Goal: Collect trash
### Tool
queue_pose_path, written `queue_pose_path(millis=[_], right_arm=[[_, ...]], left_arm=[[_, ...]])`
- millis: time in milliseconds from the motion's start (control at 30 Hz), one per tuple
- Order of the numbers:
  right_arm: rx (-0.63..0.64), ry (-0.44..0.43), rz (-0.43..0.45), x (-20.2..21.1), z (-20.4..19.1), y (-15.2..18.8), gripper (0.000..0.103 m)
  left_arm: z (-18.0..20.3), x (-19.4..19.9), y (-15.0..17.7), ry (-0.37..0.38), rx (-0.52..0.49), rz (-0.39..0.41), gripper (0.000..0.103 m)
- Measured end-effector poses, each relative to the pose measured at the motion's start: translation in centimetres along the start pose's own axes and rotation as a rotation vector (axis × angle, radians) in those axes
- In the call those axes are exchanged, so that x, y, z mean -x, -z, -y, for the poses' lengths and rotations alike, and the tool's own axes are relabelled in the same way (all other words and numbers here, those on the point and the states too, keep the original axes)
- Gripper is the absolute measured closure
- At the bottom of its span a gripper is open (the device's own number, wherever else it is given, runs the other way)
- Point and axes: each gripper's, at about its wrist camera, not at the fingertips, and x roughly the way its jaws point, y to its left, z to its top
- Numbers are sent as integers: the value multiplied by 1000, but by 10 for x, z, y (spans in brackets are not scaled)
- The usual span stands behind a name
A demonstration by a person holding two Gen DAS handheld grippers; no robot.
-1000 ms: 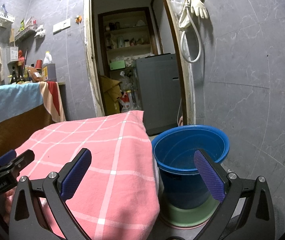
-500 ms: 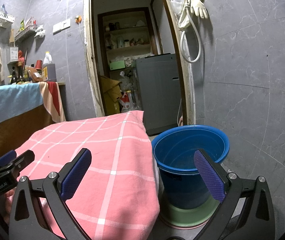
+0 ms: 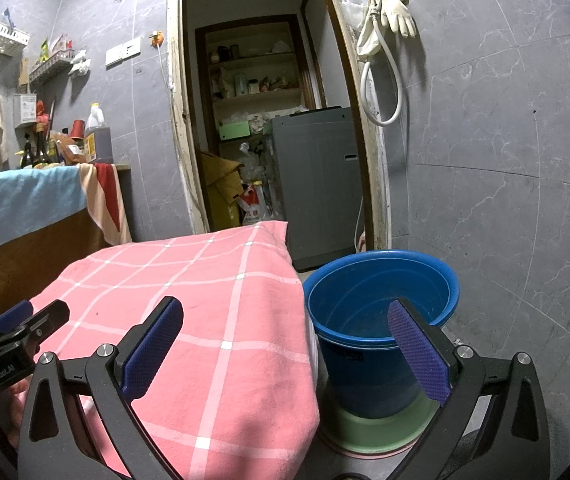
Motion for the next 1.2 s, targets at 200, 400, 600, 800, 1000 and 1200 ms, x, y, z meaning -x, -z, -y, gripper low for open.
queue_pose_path(millis=[200,400,600,800,1000,1200], right_arm=[[0,0,0,0,0,0,0],[-1,0,-1,0,0,0,0],[-1,0,-1,0,0,-1,0],[-1,0,-2,0,0,-1,0],[-2,0,-2,0,0,-1,0],[-2,0,-2,0,0,-1,0]], left_arm=[[0,0,0,0,0,0,6],[0,0,0,0,0,0,6],[0,0,0,0,0,0,6],[0,0,0,-4,-3,1,6],[-2,1,0,-17,4,-1,6],[-2,1,-1,-29,-5,0,6]])
